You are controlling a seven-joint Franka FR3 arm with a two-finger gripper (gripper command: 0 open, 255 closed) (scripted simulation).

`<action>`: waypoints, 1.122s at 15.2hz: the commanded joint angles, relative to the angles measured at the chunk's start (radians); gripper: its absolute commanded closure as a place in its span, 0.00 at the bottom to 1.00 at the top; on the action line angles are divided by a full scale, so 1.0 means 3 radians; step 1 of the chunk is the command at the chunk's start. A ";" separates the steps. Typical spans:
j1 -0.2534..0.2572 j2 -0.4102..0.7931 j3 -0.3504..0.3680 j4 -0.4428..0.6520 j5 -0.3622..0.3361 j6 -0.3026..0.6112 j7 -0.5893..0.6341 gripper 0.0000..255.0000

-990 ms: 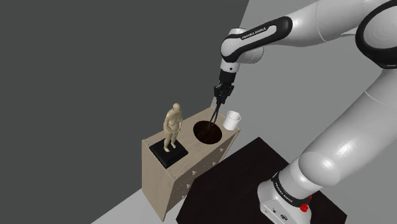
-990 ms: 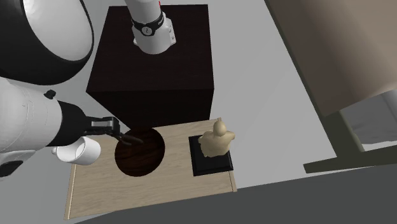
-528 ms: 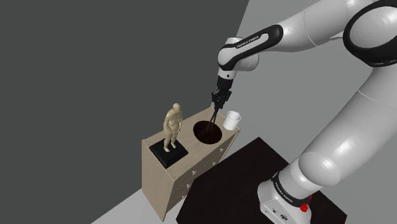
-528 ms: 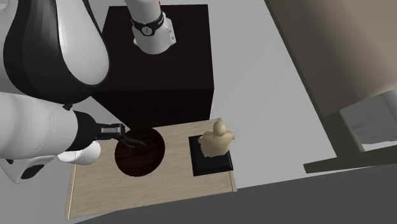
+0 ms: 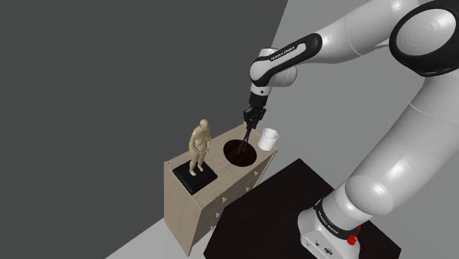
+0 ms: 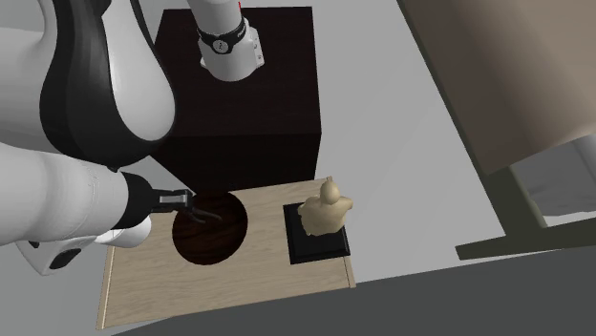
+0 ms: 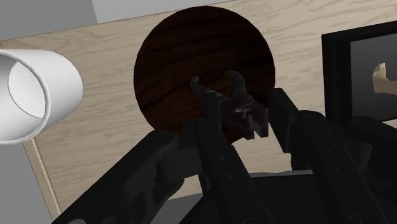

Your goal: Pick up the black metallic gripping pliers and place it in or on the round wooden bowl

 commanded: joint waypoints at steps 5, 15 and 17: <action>0.0000 0.0001 0.0000 0.0001 0.0000 0.0001 0.0000 0.00; -0.0017 -0.0168 -0.0019 0.0258 -0.0037 -0.0426 0.0021 0.00; -0.0017 -0.0168 -0.0019 0.0258 -0.0037 -0.0426 0.0021 0.00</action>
